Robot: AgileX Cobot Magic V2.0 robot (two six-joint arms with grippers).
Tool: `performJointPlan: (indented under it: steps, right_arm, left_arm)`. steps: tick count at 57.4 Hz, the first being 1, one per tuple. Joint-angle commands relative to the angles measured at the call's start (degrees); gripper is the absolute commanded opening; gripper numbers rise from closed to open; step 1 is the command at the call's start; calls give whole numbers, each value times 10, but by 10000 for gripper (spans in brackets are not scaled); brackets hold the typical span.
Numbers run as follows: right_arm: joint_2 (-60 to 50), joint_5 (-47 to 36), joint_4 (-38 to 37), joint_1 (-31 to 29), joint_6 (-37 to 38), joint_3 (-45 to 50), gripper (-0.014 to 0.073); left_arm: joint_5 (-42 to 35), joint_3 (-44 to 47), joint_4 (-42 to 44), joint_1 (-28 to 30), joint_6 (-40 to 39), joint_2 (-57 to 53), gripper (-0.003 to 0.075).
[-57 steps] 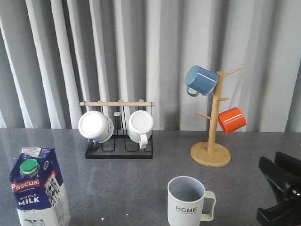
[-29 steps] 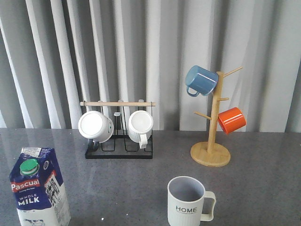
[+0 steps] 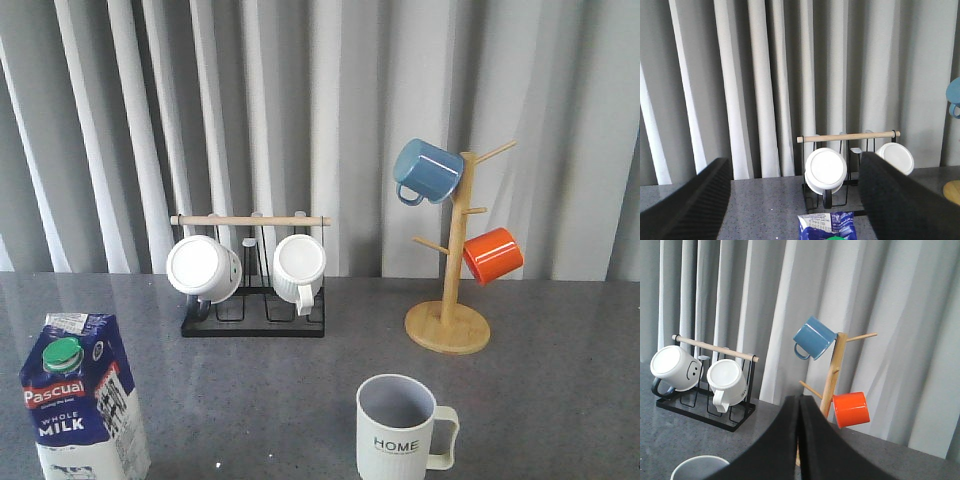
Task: Place milk next to cup
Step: 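Release the mug and withdraw the right gripper upward, then lower the left gripper onto the milk carton top and grasp it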
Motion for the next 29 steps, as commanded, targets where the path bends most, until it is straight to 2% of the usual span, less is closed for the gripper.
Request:
performJointPlan:
  steps: [1,12,17,23,29]
  right_arm:
    - [-1,-39,-7,-4,-3,-20,-8]
    - [-1,-39,-7,-4,-3,-20,-8]
    - [-1,-39,-7,-4,-3,-20,-8]
    - [-1,-39,-7,-4,-3,-20,-8]
    - [-1,-39,-7,-4,-3,-20,-8]
  left_arm:
    - [-46,-20,-4,-1,-1,-2,515]
    - [-65,-20,-4,-2,0,-2,522]
    - [-78,-20,-4,-2,-24,-2,589]
    - [-80,-20,-4,-2,-52,4,735]
    - [-79,-20,-4,-2,-54,35,730]
